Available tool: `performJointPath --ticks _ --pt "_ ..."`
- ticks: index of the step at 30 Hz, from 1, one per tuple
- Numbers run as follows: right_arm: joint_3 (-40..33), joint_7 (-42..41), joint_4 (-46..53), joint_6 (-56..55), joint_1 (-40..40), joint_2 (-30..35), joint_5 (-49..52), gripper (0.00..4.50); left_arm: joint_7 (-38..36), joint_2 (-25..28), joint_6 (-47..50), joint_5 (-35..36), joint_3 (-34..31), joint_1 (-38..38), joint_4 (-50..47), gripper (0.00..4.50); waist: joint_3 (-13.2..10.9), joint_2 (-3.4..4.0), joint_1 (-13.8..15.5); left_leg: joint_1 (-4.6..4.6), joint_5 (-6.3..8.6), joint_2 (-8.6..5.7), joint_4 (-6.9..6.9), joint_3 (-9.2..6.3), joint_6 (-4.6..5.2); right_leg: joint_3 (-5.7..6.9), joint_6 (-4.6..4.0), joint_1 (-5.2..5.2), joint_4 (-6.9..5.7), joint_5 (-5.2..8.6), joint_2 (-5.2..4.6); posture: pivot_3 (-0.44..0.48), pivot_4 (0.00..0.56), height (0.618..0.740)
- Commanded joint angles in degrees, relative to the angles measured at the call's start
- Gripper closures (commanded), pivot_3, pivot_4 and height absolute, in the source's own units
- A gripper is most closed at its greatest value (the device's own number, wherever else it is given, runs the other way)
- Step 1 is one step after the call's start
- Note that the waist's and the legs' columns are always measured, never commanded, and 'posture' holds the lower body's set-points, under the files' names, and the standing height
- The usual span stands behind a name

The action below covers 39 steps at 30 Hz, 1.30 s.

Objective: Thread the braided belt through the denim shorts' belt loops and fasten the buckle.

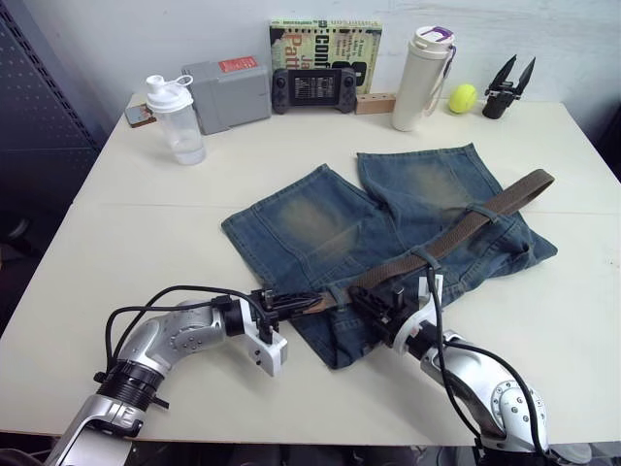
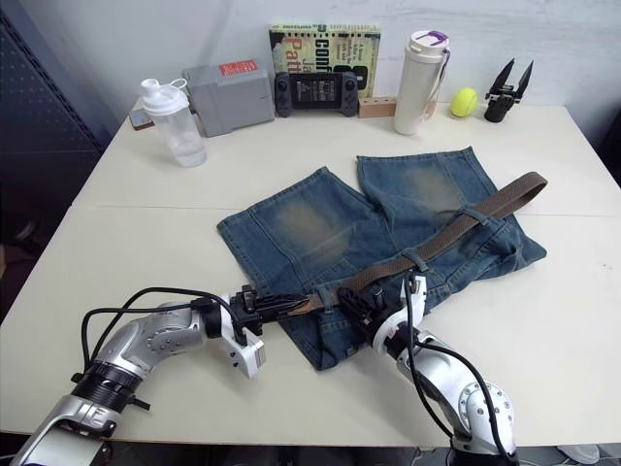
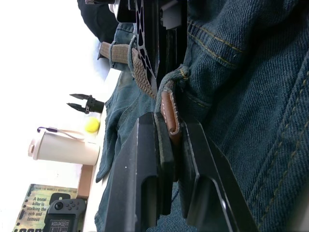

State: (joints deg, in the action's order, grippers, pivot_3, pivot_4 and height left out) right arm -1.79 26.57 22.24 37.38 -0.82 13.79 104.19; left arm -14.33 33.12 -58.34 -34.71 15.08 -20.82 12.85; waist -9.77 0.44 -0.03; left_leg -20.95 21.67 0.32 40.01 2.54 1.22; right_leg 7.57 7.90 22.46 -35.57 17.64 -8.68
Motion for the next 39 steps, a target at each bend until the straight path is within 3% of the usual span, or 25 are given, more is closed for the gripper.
performJointPath --ticks 1,5,6,7,8,10,12,14,15,16,19,21,22,26,32,36,39 --pt "-3.2 1.9 3.5 -2.6 0.5 0.6 2.8 4.5 -0.8 1.2 0.3 -0.7 1.7 1.5 0.4 4.48 0.0 0.01 0.0 0.0 0.0 0.0 0.0 0.0 0.0 0.0 0.0 0.0 0.0 0.0 0.0 0.0 0.15 0.731" --pt "-7.0 3.1 7.8 -3.3 -0.1 4.7 6.9 3.04 -0.6 1.6 0.5 -0.3 1.9 1.7 0.2 4.5 0.0 0.02 0.1 -0.01 0.0 -0.01 0.0 -0.01 0.0 -0.01 0.0 0.0 0.0 0.0 -0.02 0.0 0.15 0.731" --pt "-8.8 1.3 9.5 -1.8 -0.1 8.4 6.3 2.49 -0.7 1.8 0.6 -0.2 2.0 1.7 0.0 4.5 0.0 0.02 0.1 -0.02 0.0 -0.03 0.0 -0.01 0.0 -0.01 0.0 0.0 0.01 0.0 -0.05 0.0 0.15 0.731" --pt "-9.9 0.1 10.6 -0.7 -0.1 11.2 5.7 2.3 -0.8 1.9 0.7 0.0 2.1 1.7 -0.1 4.5 0.0 0.05 0.1 -0.02 0.0 -0.02 0.0 -0.01 0.01 0.0 0.0 0.0 0.01 0.0 -0.04 0.0 0.15 0.731" --pt "-10.6 -0.9 11.2 -0.2 -0.1 13.2 5.4 1.78 -0.8 2.0 0.7 0.1 2.1 1.7 -0.1 4.5 0.0 0.05 0.1 -0.02 0.0 -0.02 0.0 0.03 0.01 -0.02 0.0 0.01 0.03 0.0 -0.05 0.0 0.15 0.731" --pt "-13.8 -9.0 14.0 4.2 -0.1 23.1 -1.7 1.15 -1.0 2.1 0.8 0.6 2.2 1.7 -0.3 4.5 0.0 0.05 0.2 -0.01 0.0 0.02 -0.01 0.02 0.01 0.0 0.0 -0.01 0.03 0.0 -0.01 0.0 0.15 0.731" --pt "-16.0 -15.3 15.5 6.3 -0.5 29.5 -9.0 1.15 -1.0 2.2 0.8 0.9 2.2 1.7 -0.3 4.5 0.1 0.26 0.2 -0.01 0.0 0.04 -0.02 0.06 0.01 -0.03 0.0 0.01 0.08 0.0 0.0 0.0 0.15 0.731" --pt "-17.0 -18.5 13.9 4.8 -1.0 31.6 -14.6 1.15 -0.9 2.3 0.9 0.9 2.4 1.6 -0.1 4.5 0.2 0.17 0.4 -0.01 0.01 0.08 -0.03 0.1 0.03 -0.02 0.0 -0.01 0.13 0.0 0.02 0.0 0.15 0.731" --pt "-17.5 -19.9 12.8 3.9 -1.1 32.0 -17.5 1.78 -0.8 2.3 0.9 0.8 2.4 1.6 0.0 4.5 0.2 0.13 0.5 -0.01 0.01 0.11 -0.03 0.08 0.03 0.0 0.0 -0.01 0.14 0.0 0.05 0.0 0.15 0.731" --pt "-17.3 -21.7 12.1 3.7 -1.4 32.8 -21.1 1.93 -0.8 2.3 0.9 0.8 2.5 1.5 0.1 4.5 0.2 0.13 0.6 -0.01 0.01 0.09 -0.03 0.09 0.02 0.01 0.0 -0.01 0.13 0.0 0.05 0.0 0.15 0.731" --pt "-15.3 -25.5 11.7 4.0 -2.3 33.7 -29.5 3.12 -0.6 2.2 0.8 0.8 2.6 1.4 0.2 4.5 0.2 0.13 1.1 -0.01 0.01 -0.17 -0.02 0.15 0.03 -0.05 0.0 -0.01 0.14 0.0 0.0 0.0 0.15 0.731" --pt "-14.1 -27.5 11.5 4.0 -3.0 33.5 -34.2 4.2 -0.5 2.3 0.8 0.8 2.6 1.3 0.2 4.5 0.2 0.13 1.2 0.0 0.01 -0.2 -0.01 0.14 0.03 -0.04 0.0 -0.01 0.13 0.0 0.01 0.0 0.15 0.731" --pt "-14.0 -28.2 11.5 4.0 -3.1 33.2 -35.5 4.41 -0.5 2.3 0.8 0.8 2.6 1.3 0.2 4.5 0.2 0.13 1.3 0.0 0.01 -0.2 -0.01 0.13 0.02 -0.04 0.0 -0.01 0.13 0.0 0.01 0.0 0.15 0.731" --pt "-9.8 -28.8 7.8 5.1 -3.6 33.4 -46.6 4.41 -0.5 2.6 0.9 1.1 2.4 1.2 -0.1 4.5 0.2 0.13 1.4 -0.01 0.01 -0.26 0.02 0.13 0.03 -0.04 0.0 -0.02 0.14 0.0 0.0 0.0 0.15 0.731" --pt "-6.9 -25.8 3.9 11.1 -3.6 27.9 -50.3 4.41 -0.8 6.6 -0.4 3.6 0.5 4.1 -2.4 4.5 0.3 0.04 1.1 0.1 0.01 -0.21 -0.02 0.12 0.02 -0.01 0.0 -0.09 0.12 0.0 0.02 0.0 0.15 0.731" --pt "-7.1 -25.0 3.7 12.8 -2.7 24.3 -51.8 4.41 1.5 16.0 -7.3 4.0 -4.8 12.0 -0.9 4.5 0.4 -0.09 0.4 0.78 0.07 0.23 -0.27 0.11 -0.07 0.02 -0.04 -0.76 0.41 0.03 0.11 0.0 0.15 0.731" --pt "-7.0 -25.0 4.1 13.4 -1.8 22.5 -52.5 4.41 4.5 24.2 -15.2 4.2 -9.4 18.2 6.4 4.5 0.5 -0.08 -0.3 0.87 0.1 0.31 -0.39 0.07 -0.1 0.06 -0.05 -0.88 0.57 0.03 0.15 0.0 0.15 0.731"
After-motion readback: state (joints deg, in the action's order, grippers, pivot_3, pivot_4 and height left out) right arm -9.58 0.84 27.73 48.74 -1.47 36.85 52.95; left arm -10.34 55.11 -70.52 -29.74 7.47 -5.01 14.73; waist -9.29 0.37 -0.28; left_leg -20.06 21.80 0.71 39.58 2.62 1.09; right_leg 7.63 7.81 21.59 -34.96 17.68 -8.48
